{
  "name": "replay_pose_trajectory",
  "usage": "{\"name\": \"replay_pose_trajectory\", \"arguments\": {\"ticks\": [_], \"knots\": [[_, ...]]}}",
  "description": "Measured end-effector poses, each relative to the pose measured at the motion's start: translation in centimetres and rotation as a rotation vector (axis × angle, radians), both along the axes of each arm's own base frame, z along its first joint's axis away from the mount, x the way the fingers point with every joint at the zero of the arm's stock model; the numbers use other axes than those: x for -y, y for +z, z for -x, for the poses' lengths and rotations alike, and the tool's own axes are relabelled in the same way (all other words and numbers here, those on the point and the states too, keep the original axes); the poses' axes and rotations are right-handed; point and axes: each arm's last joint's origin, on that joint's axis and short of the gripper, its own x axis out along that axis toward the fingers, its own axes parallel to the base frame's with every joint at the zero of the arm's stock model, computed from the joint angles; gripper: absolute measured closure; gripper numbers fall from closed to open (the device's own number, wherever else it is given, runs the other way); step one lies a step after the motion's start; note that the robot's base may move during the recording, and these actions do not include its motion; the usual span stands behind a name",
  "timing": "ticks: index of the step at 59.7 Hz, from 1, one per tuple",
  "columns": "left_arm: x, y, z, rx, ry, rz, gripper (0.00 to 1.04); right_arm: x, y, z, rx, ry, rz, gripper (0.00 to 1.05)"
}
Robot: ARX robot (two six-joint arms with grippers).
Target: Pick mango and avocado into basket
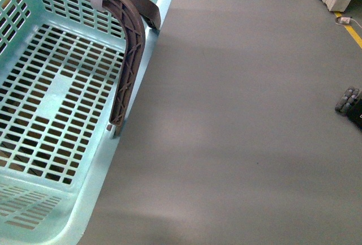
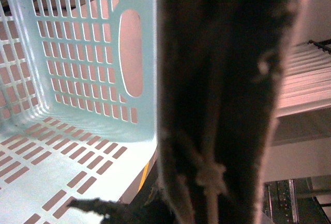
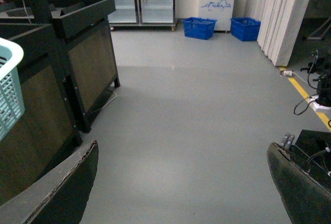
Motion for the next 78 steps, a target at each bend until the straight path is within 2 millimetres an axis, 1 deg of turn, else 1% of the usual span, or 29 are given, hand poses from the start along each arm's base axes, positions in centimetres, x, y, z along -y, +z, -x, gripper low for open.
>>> {"name": "replay_pose_trajectory", "arguments": {"ticks": [67, 78], "knots": [[0.02, 0.01, 0.01, 0.001, -0.003, 0.0, 0.99, 0.0, 0.0, 0.0, 0.0, -0.002, 0.0, 0.09], [0.28, 0.01, 0.1, -0.001, -0.031, 0.01, 0.99, 0.01, 0.0, 0.0, 0.0, -0.002, 0.0, 0.09]]}}
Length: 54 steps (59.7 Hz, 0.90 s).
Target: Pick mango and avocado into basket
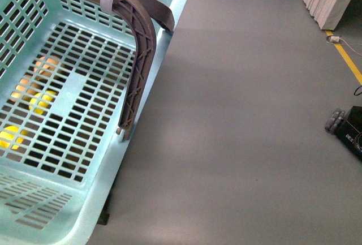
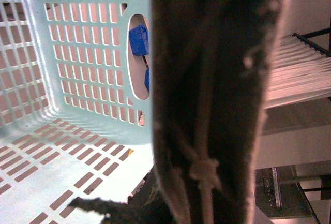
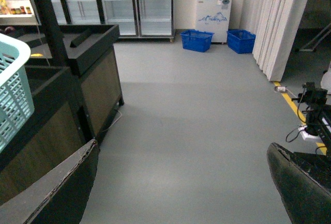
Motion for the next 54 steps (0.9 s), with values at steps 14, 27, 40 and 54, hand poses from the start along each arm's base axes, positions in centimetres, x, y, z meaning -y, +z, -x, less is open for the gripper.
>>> {"name": "replay_pose_trajectory", "arguments": {"ticks": [14, 27, 40, 54], "knots": [[-0.11, 0.04, -0.01, 0.003, 0.017, -0.007, 0.99, -0.01, 0.01, 0.01, 0.001, 0.002, 0.0, 0.09], [-0.13, 0.04, -0.02, 0.003, 0.023, -0.008, 0.99, -0.01, 0.01, 0.01, 0.002, 0.004, 0.0, 0.09], [-0.17, 0.05, -0.03, 0.004, 0.024, -0.009, 0.99, 0.0, 0.02, 0.02, 0.002, 0.002, 0.0, 0.09], [-0.18, 0.04, -0.04, 0.003, 0.023, -0.009, 0.99, -0.01, 0.01, 0.01, 0.002, 0.002, 0.0, 0.09]]}}
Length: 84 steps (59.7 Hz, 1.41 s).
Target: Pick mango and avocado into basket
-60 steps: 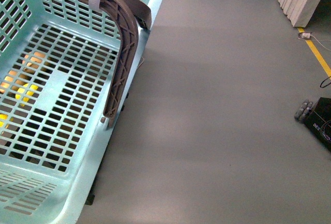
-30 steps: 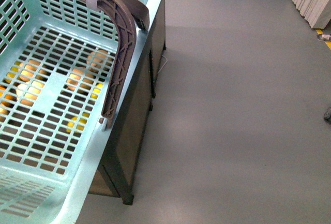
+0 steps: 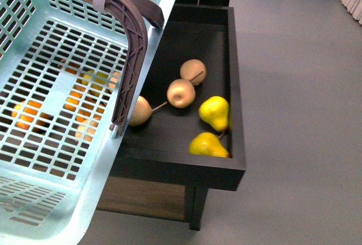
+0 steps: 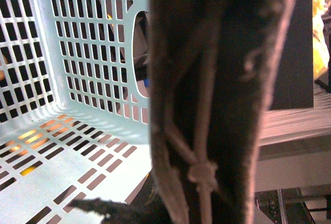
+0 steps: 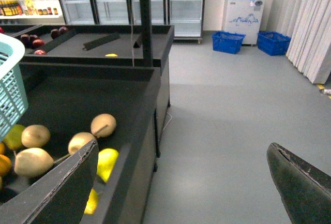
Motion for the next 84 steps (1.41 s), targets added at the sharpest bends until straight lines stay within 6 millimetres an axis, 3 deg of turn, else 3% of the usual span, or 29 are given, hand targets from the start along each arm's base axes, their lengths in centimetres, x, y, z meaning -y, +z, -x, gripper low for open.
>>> {"name": "replay_pose_trajectory", "arguments": {"ticks": [84], "knots": [[-0.02, 0.0, -0.01, 0.0, 0.003, -0.001, 0.99, 0.0, 0.0, 0.0, 0.0, -0.001, 0.0, 0.09]]}}
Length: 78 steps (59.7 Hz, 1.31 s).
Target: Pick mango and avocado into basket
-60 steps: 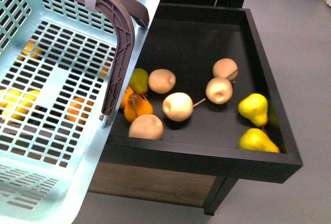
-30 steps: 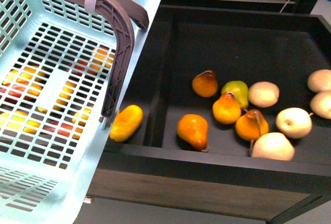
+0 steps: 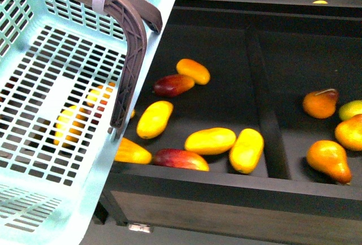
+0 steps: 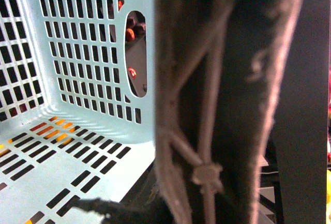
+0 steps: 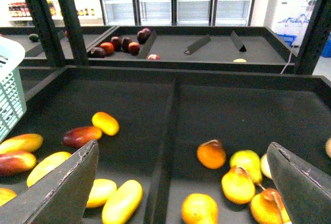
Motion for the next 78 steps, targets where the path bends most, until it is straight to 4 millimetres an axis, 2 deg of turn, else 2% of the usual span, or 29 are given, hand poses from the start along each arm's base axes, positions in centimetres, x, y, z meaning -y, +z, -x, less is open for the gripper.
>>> {"name": "replay_pose_trajectory", "arguments": {"ticks": [59, 66, 72, 78], "knots": [[-0.3, 0.0, -0.1, 0.001, 0.03, -0.023, 0.99, 0.0, 0.0, 0.0, -0.001, 0.008, 0.0, 0.09], [0.3, -0.1, -1.5, -0.135, -0.246, -0.286, 0.99, 0.0, 0.0, 0.0, -0.001, 0.002, 0.0, 0.09], [2.2, -0.3, -3.4, -0.062, -0.501, -0.507, 0.99, 0.0, 0.0, 0.0, -0.001, 0.003, 0.0, 0.09], [3.9, -0.1, -5.2, 0.033, -0.628, -0.615, 0.99, 0.0, 0.0, 0.0, -0.001, 0.002, 0.0, 0.09]]}}
